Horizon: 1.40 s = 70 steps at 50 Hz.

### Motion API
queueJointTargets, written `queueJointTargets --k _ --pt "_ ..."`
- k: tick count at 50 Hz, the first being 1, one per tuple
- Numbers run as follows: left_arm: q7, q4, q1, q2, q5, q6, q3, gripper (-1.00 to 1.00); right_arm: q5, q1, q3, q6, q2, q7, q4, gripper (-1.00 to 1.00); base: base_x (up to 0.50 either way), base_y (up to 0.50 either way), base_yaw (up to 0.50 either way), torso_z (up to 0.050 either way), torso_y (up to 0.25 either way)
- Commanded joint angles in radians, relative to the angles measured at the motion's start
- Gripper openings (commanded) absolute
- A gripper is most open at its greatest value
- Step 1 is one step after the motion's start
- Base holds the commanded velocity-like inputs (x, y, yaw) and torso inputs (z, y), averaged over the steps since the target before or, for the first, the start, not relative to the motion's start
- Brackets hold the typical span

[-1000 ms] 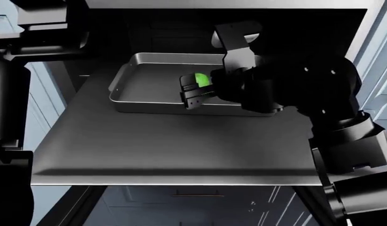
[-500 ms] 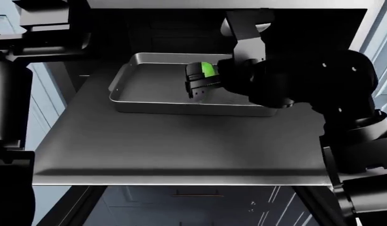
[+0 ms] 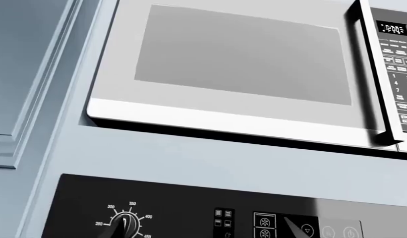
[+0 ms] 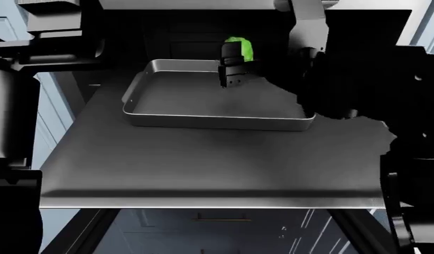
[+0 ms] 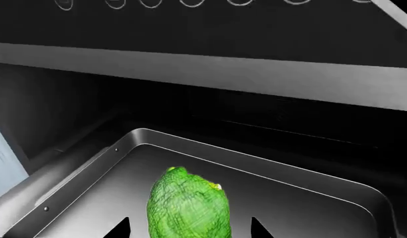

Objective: Pick the broccoli from the top rack in the oven and place it on the plate on the counter.

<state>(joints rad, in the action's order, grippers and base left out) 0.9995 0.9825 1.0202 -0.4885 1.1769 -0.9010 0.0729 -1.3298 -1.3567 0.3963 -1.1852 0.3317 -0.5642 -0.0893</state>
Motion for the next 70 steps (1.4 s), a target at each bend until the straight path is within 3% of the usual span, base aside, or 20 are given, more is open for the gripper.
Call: queueJointTargets --k 1,14,42,70 --pt "-0.002 -0.001 -0.004 -0.001 -0.008 0.011 0.011 1.00 -0.035 0.028 -0.069 0.042 0.034 -0.029 0.145 -1.00 0.00 0.00 0.00 0.000 0.000" --pt "-0.001 -0.005 -0.006 0.000 -0.013 0.023 0.023 1.00 -0.062 0.038 -0.103 0.061 0.076 -0.052 0.305 -1.00 0.00 0.00 0.00 0.000 0.000" --pt "-0.015 -0.005 -0.038 -0.003 -0.044 0.059 0.045 1.00 -0.264 -0.003 -0.188 0.052 0.112 -0.306 0.514 -1.00 0.00 0.00 0.00 0.000 0.000" --pt "0.025 -0.008 0.016 -0.023 0.002 0.056 0.051 1.00 -0.399 -0.056 -0.211 0.065 0.186 -0.510 0.679 -1.00 0.00 0.00 0.00 0.000 0.000"
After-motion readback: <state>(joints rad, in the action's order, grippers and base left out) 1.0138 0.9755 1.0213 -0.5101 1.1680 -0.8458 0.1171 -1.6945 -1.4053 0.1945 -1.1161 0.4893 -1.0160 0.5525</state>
